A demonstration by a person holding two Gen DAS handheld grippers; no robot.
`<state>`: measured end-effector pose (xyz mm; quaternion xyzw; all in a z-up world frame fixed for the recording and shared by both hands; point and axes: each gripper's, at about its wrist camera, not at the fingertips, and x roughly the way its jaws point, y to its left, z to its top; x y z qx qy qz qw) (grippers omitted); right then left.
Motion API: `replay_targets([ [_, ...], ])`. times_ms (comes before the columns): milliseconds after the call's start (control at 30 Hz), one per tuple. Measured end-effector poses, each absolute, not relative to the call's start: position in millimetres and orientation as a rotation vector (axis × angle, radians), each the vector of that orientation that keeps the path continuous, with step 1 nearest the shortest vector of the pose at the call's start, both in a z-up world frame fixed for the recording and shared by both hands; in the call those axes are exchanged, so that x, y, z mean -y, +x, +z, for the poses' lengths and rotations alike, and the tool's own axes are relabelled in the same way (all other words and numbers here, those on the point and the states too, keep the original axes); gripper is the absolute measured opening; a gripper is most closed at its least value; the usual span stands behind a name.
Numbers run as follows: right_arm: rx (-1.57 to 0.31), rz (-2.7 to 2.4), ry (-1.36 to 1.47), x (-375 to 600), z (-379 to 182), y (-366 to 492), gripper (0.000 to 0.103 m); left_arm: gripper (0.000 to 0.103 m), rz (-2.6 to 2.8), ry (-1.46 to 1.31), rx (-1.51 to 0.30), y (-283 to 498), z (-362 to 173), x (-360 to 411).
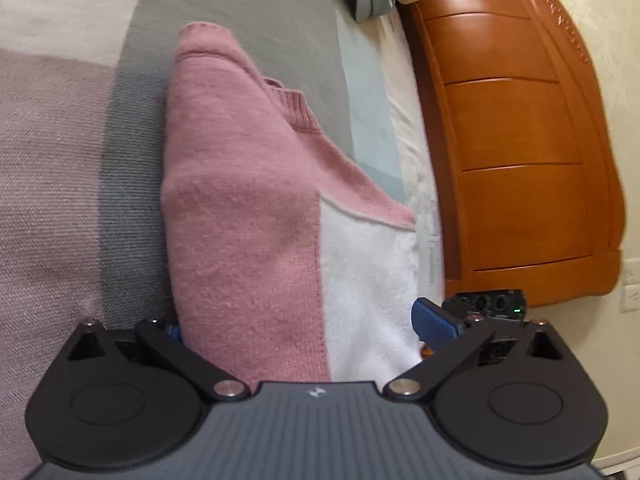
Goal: Fold clothes
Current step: 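Close both grippers on the folded pink-and-white sweater stack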
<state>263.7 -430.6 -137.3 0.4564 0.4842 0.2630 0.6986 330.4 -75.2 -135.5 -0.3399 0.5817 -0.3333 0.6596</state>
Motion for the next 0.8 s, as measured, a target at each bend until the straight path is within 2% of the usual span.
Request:
replay_targets([
  [500,-1.005,0.639,1.036,429,-113,254,0.103,0.098,-0.789,-0.888,-1.27,319,-124,68],
  [800,-1.043,0.627,1.027,423,-134,262,0.103,0.098,-0.762,-0.839,-1.333,327,-141,80],
])
